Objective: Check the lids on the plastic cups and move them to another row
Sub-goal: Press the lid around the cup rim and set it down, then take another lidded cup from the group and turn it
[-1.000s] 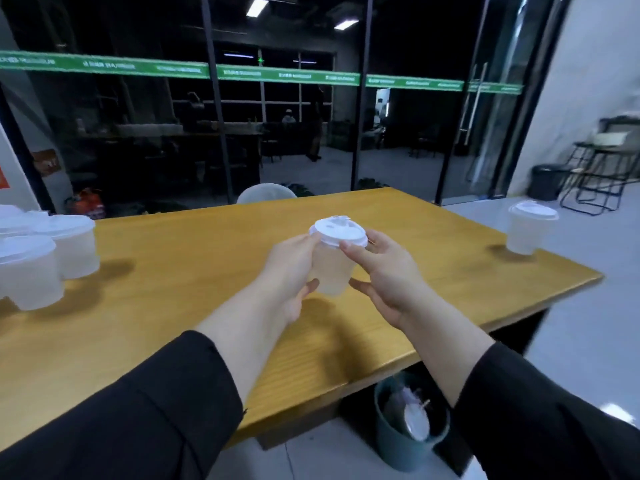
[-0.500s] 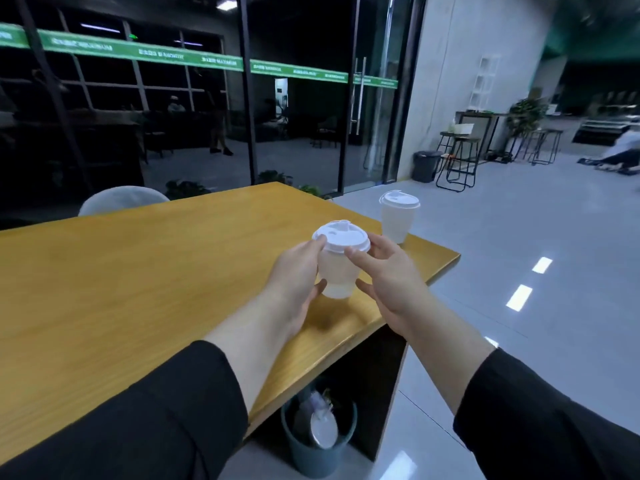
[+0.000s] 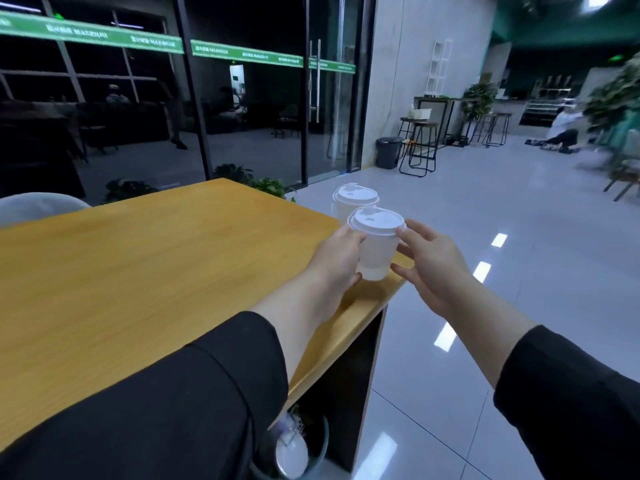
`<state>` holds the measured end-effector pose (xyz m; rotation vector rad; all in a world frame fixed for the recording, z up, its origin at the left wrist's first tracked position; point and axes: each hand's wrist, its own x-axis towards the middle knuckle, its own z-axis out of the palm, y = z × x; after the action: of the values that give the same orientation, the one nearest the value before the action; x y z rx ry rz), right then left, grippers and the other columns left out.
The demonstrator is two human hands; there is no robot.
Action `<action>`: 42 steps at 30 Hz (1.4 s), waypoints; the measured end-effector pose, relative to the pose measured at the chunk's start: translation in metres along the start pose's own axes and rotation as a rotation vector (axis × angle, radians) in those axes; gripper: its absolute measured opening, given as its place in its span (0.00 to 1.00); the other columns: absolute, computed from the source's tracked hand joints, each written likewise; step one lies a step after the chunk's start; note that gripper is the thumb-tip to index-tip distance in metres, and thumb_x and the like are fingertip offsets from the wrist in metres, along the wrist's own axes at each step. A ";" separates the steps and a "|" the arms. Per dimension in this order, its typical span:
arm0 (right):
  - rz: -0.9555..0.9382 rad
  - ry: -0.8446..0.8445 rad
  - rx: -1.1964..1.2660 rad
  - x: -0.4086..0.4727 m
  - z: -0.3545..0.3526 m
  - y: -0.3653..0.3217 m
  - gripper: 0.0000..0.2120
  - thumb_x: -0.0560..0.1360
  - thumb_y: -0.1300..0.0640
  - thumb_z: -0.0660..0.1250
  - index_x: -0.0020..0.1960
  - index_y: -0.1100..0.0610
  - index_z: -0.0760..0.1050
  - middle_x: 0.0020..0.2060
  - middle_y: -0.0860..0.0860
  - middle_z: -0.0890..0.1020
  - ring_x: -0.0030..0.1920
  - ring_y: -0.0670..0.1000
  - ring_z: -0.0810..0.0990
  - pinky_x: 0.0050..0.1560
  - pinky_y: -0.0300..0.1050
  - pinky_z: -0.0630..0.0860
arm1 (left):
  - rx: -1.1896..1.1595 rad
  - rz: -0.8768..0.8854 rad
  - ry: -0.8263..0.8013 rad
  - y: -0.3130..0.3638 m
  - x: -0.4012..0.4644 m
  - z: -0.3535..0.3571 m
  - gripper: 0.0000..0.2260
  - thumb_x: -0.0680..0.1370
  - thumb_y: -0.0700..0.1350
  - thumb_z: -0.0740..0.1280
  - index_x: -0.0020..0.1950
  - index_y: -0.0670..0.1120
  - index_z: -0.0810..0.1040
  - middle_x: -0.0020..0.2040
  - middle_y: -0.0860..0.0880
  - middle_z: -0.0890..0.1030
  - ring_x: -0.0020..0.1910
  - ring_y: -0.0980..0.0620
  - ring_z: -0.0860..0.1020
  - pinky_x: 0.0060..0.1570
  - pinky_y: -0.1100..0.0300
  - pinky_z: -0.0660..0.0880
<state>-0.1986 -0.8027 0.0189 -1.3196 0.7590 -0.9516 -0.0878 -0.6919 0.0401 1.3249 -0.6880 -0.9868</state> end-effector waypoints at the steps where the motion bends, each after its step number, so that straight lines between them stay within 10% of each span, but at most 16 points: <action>1: 0.006 0.016 -0.004 0.004 -0.004 0.000 0.15 0.83 0.51 0.65 0.68 0.52 0.77 0.62 0.48 0.83 0.64 0.50 0.80 0.67 0.60 0.76 | -0.002 -0.010 -0.008 0.000 0.005 0.006 0.12 0.86 0.47 0.58 0.48 0.60 0.77 0.53 0.58 0.79 0.58 0.53 0.76 0.52 0.56 0.72; 13: 0.015 0.047 -0.195 0.034 -0.024 -0.020 0.07 0.84 0.50 0.64 0.59 0.50 0.78 0.62 0.51 0.81 0.65 0.55 0.78 0.66 0.55 0.77 | 0.050 0.004 -0.044 -0.001 0.026 0.037 0.10 0.85 0.50 0.59 0.48 0.60 0.77 0.51 0.59 0.78 0.54 0.56 0.77 0.59 0.52 0.74; 19: 0.053 0.180 -0.298 0.028 -0.024 -0.024 0.26 0.81 0.39 0.63 0.72 0.54 0.74 0.68 0.51 0.76 0.67 0.56 0.75 0.71 0.60 0.72 | 0.109 0.006 0.038 0.010 0.009 0.017 0.13 0.86 0.47 0.58 0.43 0.56 0.73 0.45 0.57 0.75 0.52 0.52 0.74 0.61 0.52 0.74; 24: -0.268 0.386 -0.254 -0.006 0.000 -0.053 0.17 0.83 0.43 0.61 0.63 0.52 0.77 0.60 0.49 0.81 0.60 0.51 0.78 0.63 0.50 0.75 | 0.140 0.112 0.232 0.020 -0.029 -0.045 0.16 0.86 0.49 0.59 0.74 0.52 0.73 0.61 0.53 0.77 0.64 0.52 0.77 0.68 0.49 0.76; 42: -0.096 -0.965 -0.056 -0.362 0.449 0.005 0.09 0.83 0.49 0.65 0.54 0.51 0.82 0.52 0.47 0.85 0.55 0.49 0.84 0.56 0.55 0.84 | 0.387 0.233 1.425 0.012 -0.489 -0.373 0.10 0.84 0.48 0.61 0.48 0.56 0.79 0.48 0.54 0.85 0.51 0.48 0.83 0.56 0.43 0.80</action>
<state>0.0426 -0.2789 0.0454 -1.6509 -0.0269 -0.2702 0.0199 -0.0868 0.0541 1.8120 0.1132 0.4125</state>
